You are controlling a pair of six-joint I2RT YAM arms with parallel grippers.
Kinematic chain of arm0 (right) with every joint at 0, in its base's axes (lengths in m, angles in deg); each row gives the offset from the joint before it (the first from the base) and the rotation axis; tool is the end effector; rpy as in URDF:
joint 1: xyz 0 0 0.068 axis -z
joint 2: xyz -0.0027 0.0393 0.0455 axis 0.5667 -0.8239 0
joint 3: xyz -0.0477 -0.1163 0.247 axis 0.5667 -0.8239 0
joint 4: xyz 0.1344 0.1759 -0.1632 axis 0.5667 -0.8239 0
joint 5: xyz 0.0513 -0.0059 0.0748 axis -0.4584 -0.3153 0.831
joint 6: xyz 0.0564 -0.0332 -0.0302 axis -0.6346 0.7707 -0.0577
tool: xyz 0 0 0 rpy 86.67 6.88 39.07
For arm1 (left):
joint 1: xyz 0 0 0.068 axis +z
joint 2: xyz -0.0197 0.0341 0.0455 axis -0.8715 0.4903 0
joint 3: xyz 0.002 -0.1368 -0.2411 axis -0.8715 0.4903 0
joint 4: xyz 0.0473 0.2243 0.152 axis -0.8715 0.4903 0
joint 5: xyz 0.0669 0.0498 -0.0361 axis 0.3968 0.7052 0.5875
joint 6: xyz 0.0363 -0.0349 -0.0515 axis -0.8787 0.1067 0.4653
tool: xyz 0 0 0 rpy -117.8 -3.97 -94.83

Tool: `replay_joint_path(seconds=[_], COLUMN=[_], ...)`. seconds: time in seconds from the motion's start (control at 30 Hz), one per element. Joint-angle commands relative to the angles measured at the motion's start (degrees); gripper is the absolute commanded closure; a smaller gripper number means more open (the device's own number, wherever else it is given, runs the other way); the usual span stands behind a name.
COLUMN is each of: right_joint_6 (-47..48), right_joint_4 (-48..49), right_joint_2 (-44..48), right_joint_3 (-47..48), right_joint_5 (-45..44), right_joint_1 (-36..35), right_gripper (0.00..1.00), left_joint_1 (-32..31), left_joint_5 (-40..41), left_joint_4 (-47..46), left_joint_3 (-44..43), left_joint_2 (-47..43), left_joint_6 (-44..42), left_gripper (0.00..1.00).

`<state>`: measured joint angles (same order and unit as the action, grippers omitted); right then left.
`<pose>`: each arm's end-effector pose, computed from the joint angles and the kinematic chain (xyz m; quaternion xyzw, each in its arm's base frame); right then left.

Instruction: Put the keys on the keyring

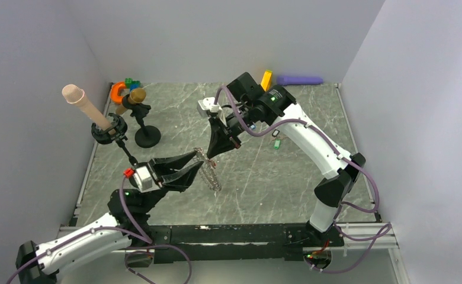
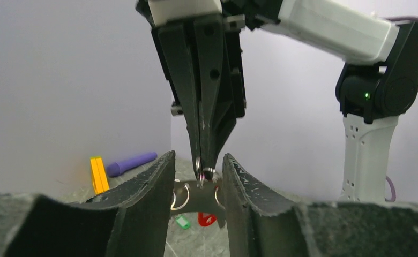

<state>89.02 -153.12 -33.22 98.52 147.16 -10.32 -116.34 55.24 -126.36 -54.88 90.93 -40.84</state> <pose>0.2198 0.2936 0.4191 -0.6642 0.4918 0.5093 0.2401 0.0875 -0.1277 0.3089 0.1902 0.4097 -0.4512 0.7697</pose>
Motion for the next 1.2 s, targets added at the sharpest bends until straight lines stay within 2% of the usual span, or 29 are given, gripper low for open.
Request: replay_joint_path(seconds=[0.0,0.17,0.3,0.43,0.57,0.83,1.17], right_joint_6=[2.6,8.0,11.6,13.9,14.4,14.6,14.7], right_joint_4=[-1.9,-7.8,-13.2,-16.8,-17.3,-17.1,-17.0], right_joint_2=[1.6,0.4,-1.7,-3.3,-3.3,-3.2,-2.9], right_joint_3=[1.3,3.3,7.2,10.5,10.0,8.9,7.8], right_joint_5=[-3.1,-11.1,-15.8,-18.4,-19.9,-20.3,-19.2], right_joint_1=[-0.3,-1.2,-1.8,-1.9,-2.1,-2.0,-2.1], right_gripper=[1.0,1.0,1.0,1.0,1.0,1.0,1.0], left_joint_1=[0.0,0.0,0.0,0.0,0.0,0.0,0.1], left_joint_5=[1.9,1.3,-0.5,-3.9,-6.6,-6.9,-5.4], left_joint_4=[12.0,32.5,47.4,56.8,59.6,60.5,54.8], left_joint_3=[-5.1,-13.4,-21.2,-26.4,-29.2,-33.6,-31.3], left_joint_2=[-6.5,-9.2,-5.5,-0.3,4.3,12.1,12.6], left_joint_6=[0.7,1.1,0.6,-3.3,-9.8,-15.9,-15.9], left_gripper=[0.56,0.54,0.55,0.55,0.53,0.54,0.67])
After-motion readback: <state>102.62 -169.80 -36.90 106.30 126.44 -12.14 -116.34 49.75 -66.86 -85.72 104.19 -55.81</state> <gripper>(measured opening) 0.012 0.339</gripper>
